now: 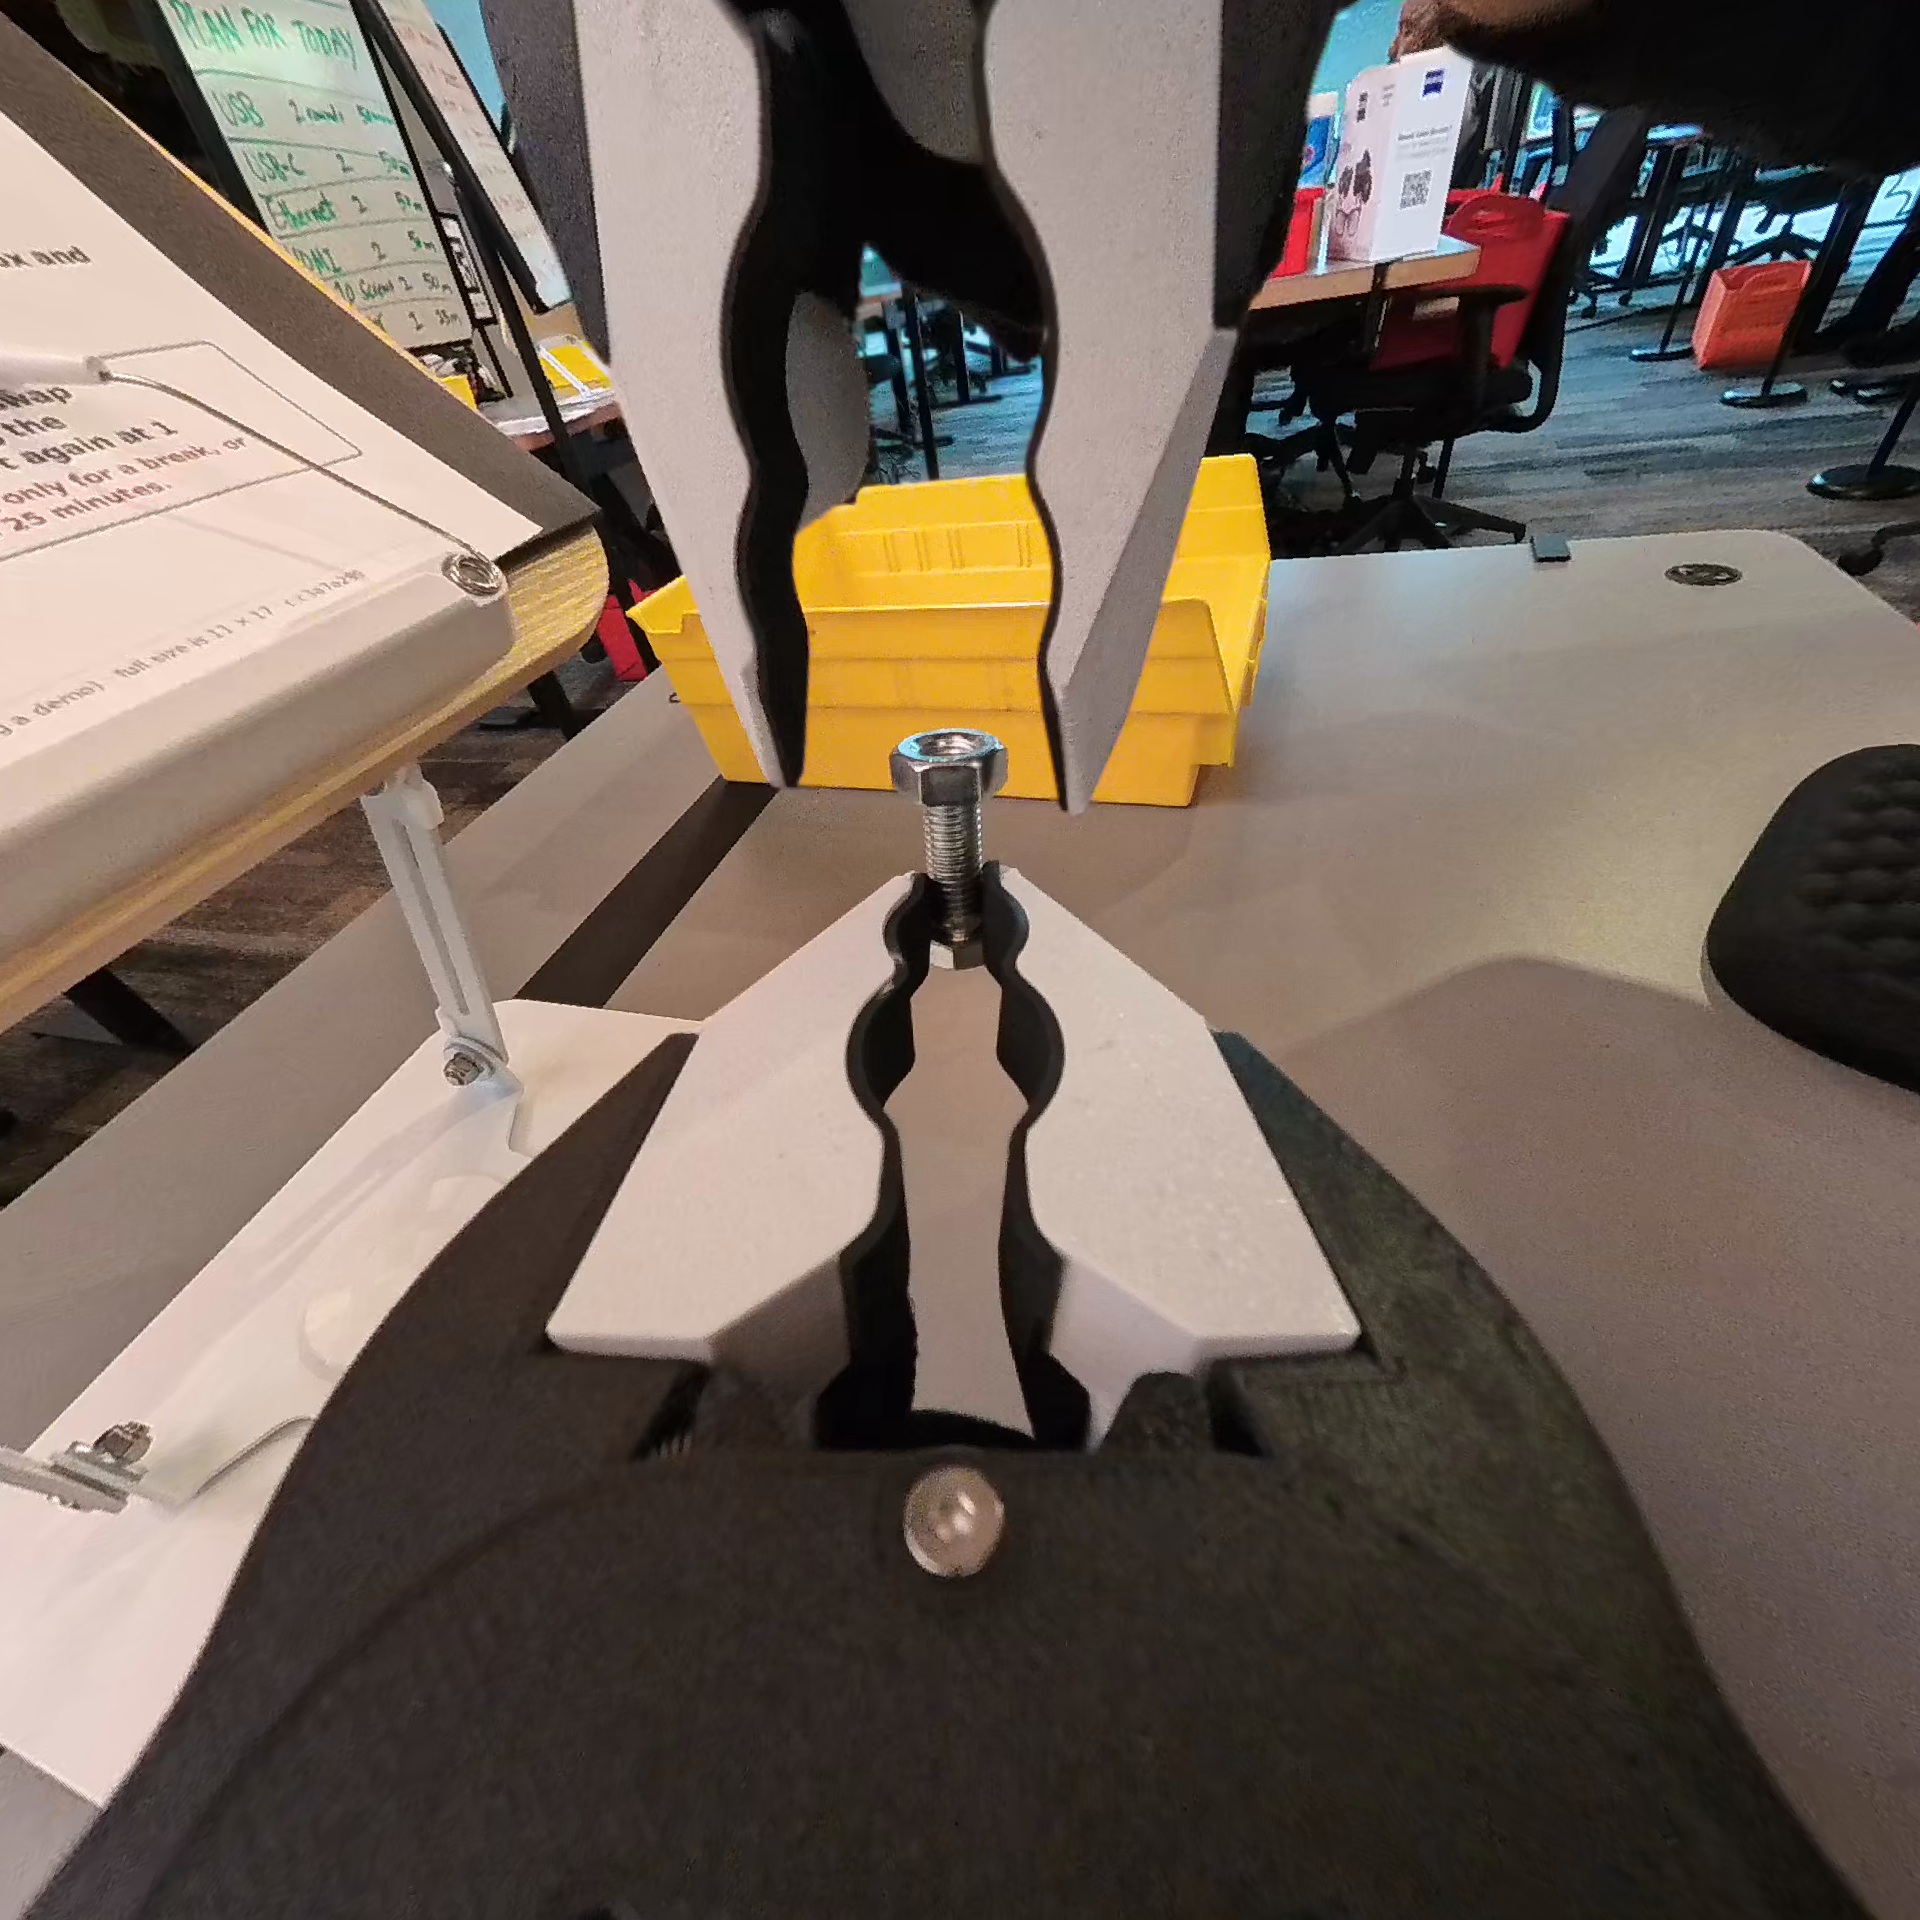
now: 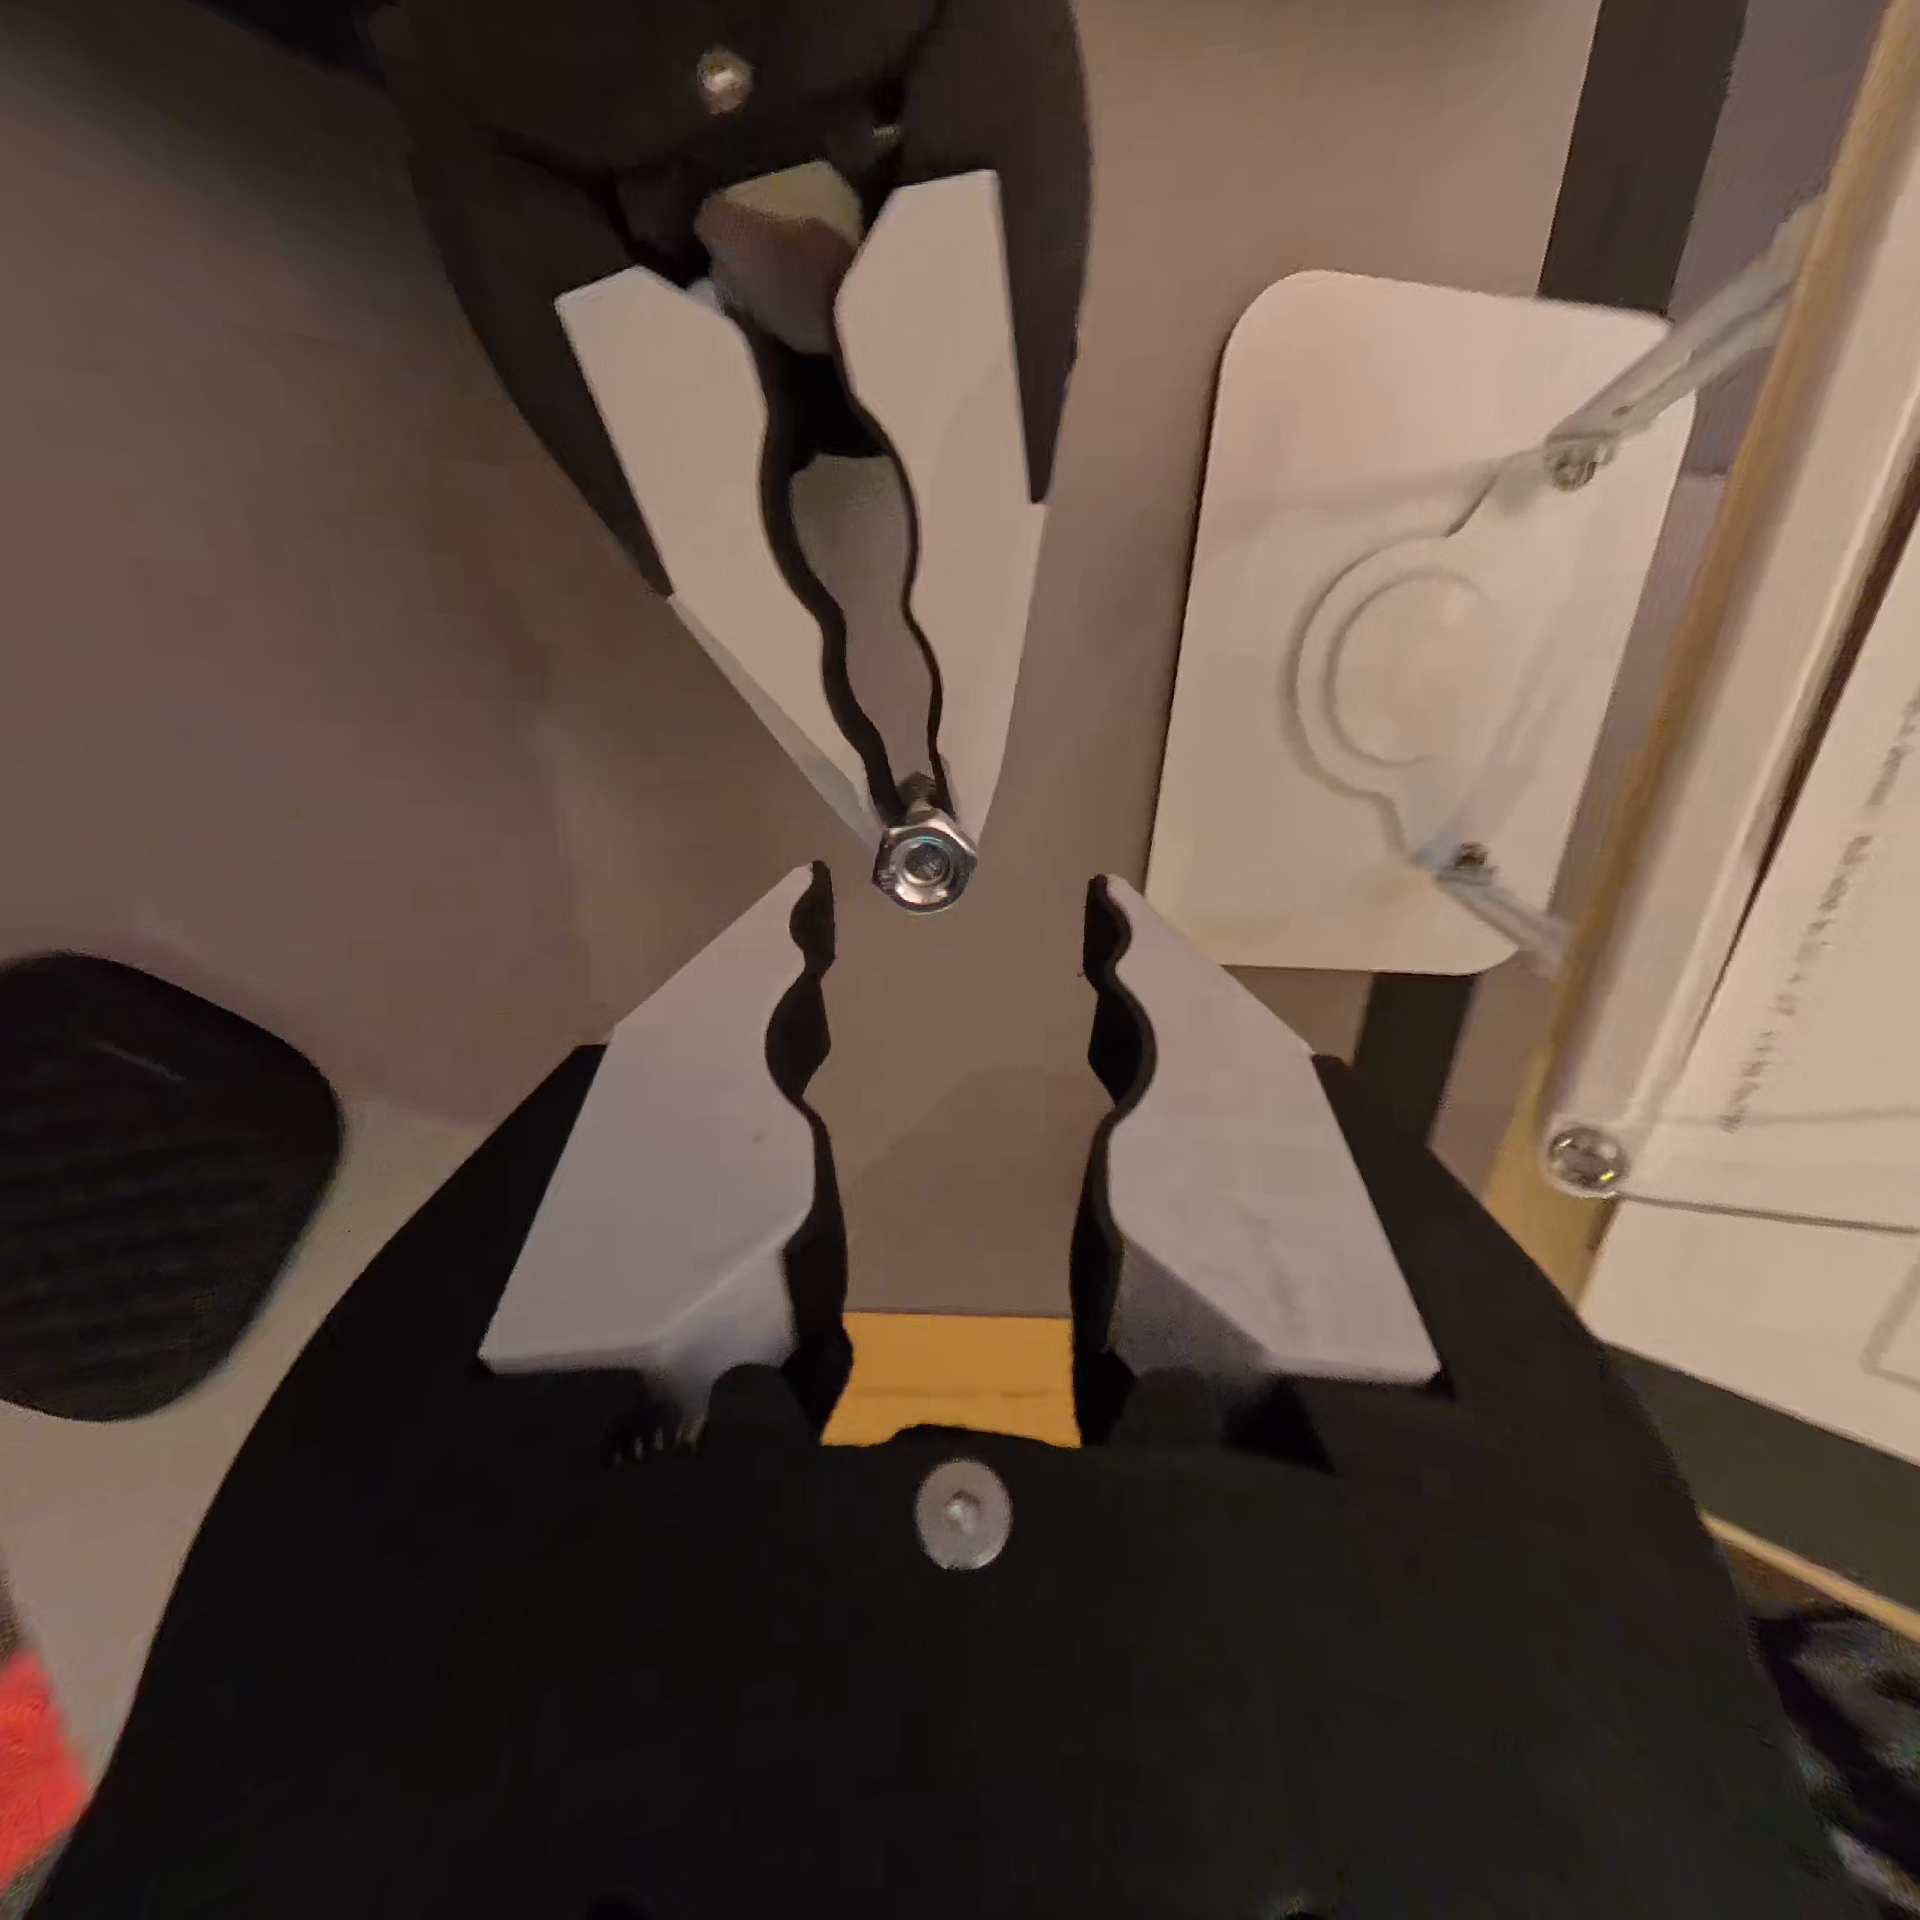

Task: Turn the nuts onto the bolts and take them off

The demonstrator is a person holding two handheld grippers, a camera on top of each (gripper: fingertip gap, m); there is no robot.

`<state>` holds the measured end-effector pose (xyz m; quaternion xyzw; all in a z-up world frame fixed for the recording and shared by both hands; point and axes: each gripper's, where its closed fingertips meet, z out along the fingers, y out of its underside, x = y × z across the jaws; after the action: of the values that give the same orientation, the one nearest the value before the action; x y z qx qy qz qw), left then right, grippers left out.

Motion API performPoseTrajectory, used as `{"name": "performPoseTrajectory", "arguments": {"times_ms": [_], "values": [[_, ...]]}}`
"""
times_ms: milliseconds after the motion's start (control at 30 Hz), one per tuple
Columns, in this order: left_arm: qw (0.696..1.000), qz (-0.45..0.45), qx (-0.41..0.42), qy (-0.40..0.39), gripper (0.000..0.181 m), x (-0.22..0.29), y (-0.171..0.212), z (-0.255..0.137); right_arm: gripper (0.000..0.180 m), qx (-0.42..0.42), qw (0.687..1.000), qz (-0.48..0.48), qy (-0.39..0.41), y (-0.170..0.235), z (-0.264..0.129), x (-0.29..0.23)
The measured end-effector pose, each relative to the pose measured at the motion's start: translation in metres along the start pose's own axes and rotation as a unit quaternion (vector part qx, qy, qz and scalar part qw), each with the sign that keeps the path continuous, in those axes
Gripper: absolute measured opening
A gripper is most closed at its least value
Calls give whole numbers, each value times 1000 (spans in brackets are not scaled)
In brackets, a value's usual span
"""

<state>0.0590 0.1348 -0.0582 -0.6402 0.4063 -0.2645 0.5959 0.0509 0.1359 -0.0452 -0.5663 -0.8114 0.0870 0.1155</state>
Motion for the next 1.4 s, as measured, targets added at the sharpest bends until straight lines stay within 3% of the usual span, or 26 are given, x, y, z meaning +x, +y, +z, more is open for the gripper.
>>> {"name": "performPoseTrajectory", "arguments": {"times_ms": [33, 200, 400, 567, 633, 733, 1000, 1167, 1267, 1400], "values": [[1000, 0, 0, 0, 7, 0, 0, 0, 45, -4, 999, -31, 10, -1, -1, -1], [1000, 1, -1, 2, 7, 2, 0, 1, 28, -13, 993, -112, 32, -7, -1, -5], [1000, 3, -2, 3, 7, 2, 1, 1, 18, -16, 994, -109, 15, -4, 3, -8], [1000, 5, -9, 1, 7, 3, 4, 3, 18, -7, 1000, 20, -22, -2, 6, -8], [1000, 1, -9, 0, 8, 1, 5, 2, 18, 12, 991, 126, -53, -3, 7, -6], [1000, 1, -8, 2, 7, 1, 5, 2, 19, 32, 975, 190, -109, -4, 9, -12], [1000, 1, -7, 6, 7, 4, 4, 4, 46, 18, 999, 22, -28, -1, -1, -8], [1000, 3, -7, 8, 7, 5, 4, 5, 31, -12, 997, -79, 15, 0, 0, -8], [1000, 3, -7, 8, 7, 6, 3, 5, 19, -16, 996, -89, 8, 0, 2, -11], [1000, 4, -8, 8, 7, 6, 4, 5, 16, -14, 997, -79, 1, 1, 3, -12]]}}
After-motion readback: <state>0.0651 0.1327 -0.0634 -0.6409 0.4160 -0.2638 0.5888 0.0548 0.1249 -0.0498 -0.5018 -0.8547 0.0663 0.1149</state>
